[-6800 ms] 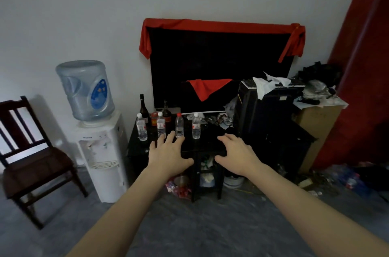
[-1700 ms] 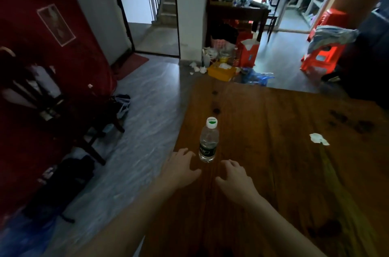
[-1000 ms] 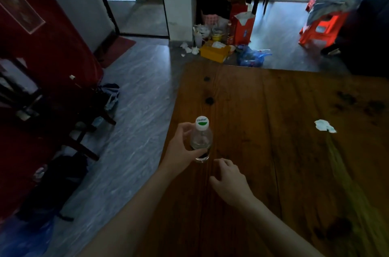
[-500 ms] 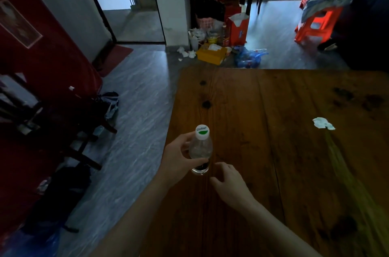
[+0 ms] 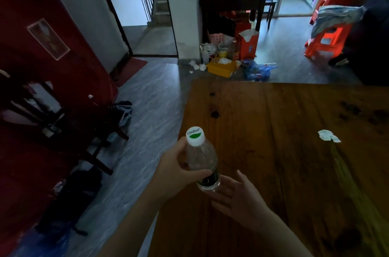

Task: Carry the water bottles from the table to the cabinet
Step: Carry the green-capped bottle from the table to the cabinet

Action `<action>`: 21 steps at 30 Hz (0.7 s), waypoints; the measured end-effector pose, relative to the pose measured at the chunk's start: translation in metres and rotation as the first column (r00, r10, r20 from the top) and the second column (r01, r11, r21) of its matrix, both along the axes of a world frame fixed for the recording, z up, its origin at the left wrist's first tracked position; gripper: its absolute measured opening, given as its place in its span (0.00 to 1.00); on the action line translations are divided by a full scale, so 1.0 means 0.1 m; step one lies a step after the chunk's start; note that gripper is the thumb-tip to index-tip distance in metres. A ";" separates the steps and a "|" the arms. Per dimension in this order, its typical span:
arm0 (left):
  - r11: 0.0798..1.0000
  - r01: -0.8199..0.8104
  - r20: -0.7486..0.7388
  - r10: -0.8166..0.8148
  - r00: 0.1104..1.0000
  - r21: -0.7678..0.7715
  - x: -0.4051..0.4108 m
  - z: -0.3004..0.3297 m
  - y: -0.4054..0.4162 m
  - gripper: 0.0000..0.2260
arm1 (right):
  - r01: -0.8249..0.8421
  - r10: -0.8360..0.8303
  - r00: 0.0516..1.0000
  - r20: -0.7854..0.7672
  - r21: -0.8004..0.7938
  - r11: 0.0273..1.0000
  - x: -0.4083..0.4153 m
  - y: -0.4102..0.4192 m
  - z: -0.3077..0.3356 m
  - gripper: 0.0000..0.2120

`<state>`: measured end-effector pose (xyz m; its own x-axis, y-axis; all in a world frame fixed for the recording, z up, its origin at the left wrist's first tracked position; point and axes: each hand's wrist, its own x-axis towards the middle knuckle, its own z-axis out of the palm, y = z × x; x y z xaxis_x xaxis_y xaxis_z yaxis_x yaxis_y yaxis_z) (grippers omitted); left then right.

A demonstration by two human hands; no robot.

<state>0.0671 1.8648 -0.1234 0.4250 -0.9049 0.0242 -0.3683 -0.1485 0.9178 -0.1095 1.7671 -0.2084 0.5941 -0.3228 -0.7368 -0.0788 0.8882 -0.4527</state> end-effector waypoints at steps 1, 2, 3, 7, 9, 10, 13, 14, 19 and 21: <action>1.000 0.002 0.014 -0.002 1.000 0.000 -0.01 0.05 0.02 0.28 | -0.009 0.009 1.000 0.006 0.014 1.000 0.00 0.02 0.06 0.28; 1.000 0.001 0.024 -0.001 1.000 -0.005 -0.02 0.10 0.04 0.28 | -0.014 0.014 1.000 0.009 0.022 1.000 -0.01 0.05 0.11 0.28; 1.000 -0.001 0.031 0.002 1.000 -0.014 -0.03 0.16 0.07 0.28 | -0.014 0.013 1.000 0.015 0.028 1.000 -0.02 0.08 0.17 0.28; 0.999 0.005 0.022 -0.004 1.000 -0.036 -0.09 0.36 0.18 0.27 | -0.015 0.015 0.999 0.030 0.017 1.000 -0.06 0.16 0.34 0.30; 0.998 0.015 0.029 -0.013 1.000 -0.053 -0.12 0.47 0.26 0.27 | -0.008 0.007 0.999 0.044 0.015 1.000 -0.08 0.24 0.42 0.30; 0.998 0.021 0.041 -0.019 0.999 -0.055 -0.14 0.52 0.31 0.27 | -0.005 0.004 0.999 0.051 0.014 1.000 -0.09 0.28 0.46 0.30; 0.998 0.039 0.079 -0.035 0.996 -0.049 -0.16 0.65 0.47 0.27 | -0.011 0.011 0.998 0.063 0.011 1.000 -0.10 0.45 0.61 0.31; 0.998 0.040 0.084 -0.036 0.996 -0.048 -0.15 0.68 0.53 0.27 | -0.014 0.014 0.998 0.067 0.005 1.000 -0.11 0.51 0.66 0.31; 0.996 -0.004 0.063 0.009 0.998 -0.089 -0.17 0.86 0.93 0.28 | -0.050 0.055 0.995 0.077 -0.065 0.997 -0.08 0.82 0.88 0.32; 0.993 -0.029 0.073 0.037 0.997 -0.111 -0.16 0.91 1.15 0.28 | -0.087 0.095 0.993 0.072 -0.106 0.991 -0.03 0.97 0.96 0.33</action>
<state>0.0506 1.9795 -0.0325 0.4477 -0.8806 0.1555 -0.4335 -0.0617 0.8991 -0.1125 1.8643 -0.1122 0.6782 -0.3363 -0.6534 -0.1183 0.8276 -0.5487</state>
